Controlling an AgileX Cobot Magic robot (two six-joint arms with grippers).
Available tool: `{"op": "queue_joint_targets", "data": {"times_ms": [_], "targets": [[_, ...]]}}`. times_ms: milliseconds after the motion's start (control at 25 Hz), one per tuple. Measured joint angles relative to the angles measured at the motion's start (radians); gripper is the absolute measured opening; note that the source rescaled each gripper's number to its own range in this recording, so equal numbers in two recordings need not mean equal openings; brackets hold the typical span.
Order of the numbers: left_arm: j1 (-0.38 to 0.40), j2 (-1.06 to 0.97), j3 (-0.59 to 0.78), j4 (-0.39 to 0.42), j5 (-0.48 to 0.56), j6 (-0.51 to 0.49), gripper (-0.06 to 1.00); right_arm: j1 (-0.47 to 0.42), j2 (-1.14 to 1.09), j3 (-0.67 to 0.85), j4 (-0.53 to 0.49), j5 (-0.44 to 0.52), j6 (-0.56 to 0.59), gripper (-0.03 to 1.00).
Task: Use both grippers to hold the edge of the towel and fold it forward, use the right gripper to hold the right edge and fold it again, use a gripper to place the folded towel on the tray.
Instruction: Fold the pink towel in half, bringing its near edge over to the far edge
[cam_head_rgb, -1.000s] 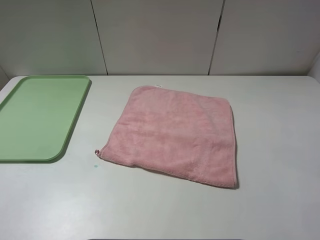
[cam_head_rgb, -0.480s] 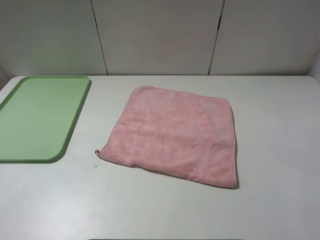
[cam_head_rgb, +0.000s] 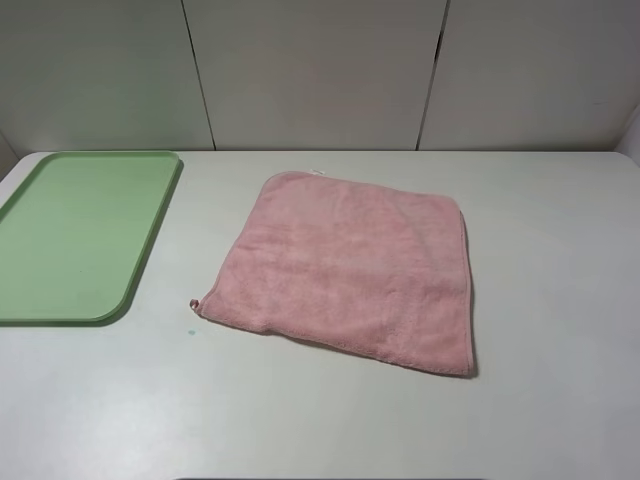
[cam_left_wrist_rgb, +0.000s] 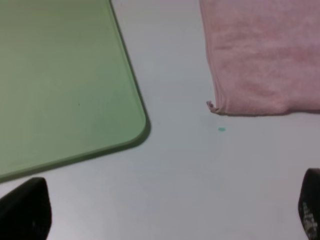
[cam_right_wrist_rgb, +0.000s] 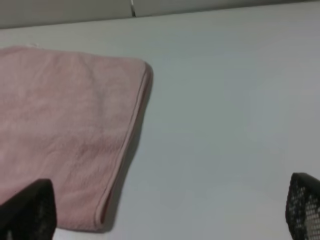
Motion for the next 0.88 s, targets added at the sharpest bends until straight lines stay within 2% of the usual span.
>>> {"op": "queue_joint_targets", "data": {"times_ms": [280,560,880], "targets": [[0.000,0.155,-0.050,0.000,0.009,0.056,1.00,0.041,0.132,-0.016,0.038,0.000,-0.050,1.00],[-0.003,0.377,-0.112,-0.002,-0.018,0.171,1.00,0.117,0.267,-0.086,0.035,-0.012,-0.193,1.00],[-0.135,0.574,-0.120,-0.027,-0.051,0.304,1.00,0.191,0.370,-0.092,0.028,-0.077,-0.434,1.00]]}}
